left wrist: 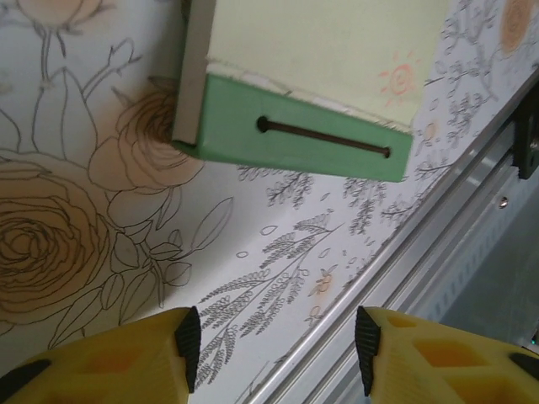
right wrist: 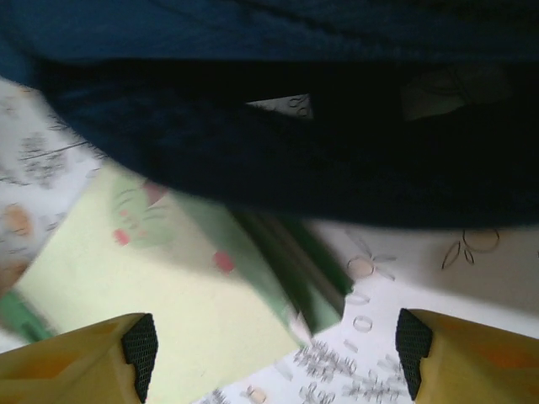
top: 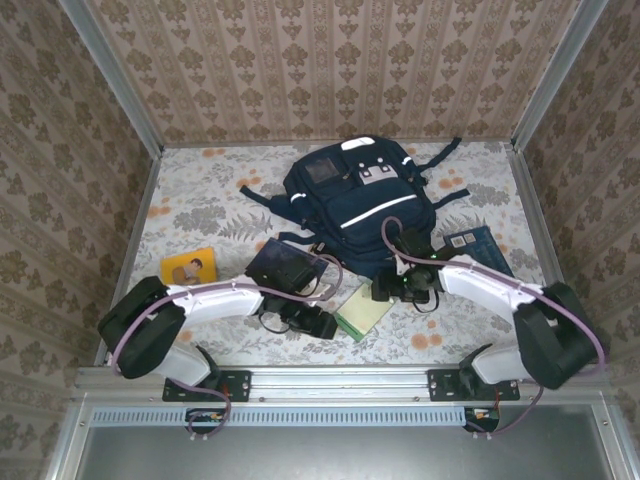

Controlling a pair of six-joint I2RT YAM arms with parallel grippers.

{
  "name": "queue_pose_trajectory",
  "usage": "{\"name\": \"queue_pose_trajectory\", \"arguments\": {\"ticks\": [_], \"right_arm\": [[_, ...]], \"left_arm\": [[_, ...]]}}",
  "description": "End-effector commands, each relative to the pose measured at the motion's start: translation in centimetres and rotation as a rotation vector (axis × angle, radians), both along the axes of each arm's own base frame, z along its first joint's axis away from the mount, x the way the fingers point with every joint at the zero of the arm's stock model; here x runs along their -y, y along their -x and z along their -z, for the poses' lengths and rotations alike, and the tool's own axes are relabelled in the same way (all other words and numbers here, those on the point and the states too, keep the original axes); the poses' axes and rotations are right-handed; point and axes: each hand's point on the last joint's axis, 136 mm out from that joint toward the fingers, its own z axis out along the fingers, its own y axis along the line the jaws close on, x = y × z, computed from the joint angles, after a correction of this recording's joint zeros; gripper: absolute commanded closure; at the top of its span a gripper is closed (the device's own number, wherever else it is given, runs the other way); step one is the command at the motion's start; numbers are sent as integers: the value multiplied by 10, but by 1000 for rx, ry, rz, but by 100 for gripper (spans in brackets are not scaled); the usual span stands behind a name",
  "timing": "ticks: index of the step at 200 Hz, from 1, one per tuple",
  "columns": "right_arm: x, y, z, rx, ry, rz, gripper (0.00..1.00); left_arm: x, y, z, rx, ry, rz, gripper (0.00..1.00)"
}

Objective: Pack the student bag

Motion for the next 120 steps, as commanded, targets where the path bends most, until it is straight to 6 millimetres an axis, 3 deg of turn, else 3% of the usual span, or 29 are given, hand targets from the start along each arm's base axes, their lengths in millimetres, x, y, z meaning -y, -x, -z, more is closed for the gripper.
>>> {"name": "queue_pose_trajectory", "arguments": {"ticks": [1,36,120], "right_arm": [[-11,-19,0,42,-2,-30,24],[-21,-10,10,7,-27,-53,30],[-52,27,-5,-63,-286,-99,41]], "left_arm": [[7,0,0,5,46,2,49],[3,-4,13,0,15,-17,62],[11,-27,28,44,-40,-20,69]]}}
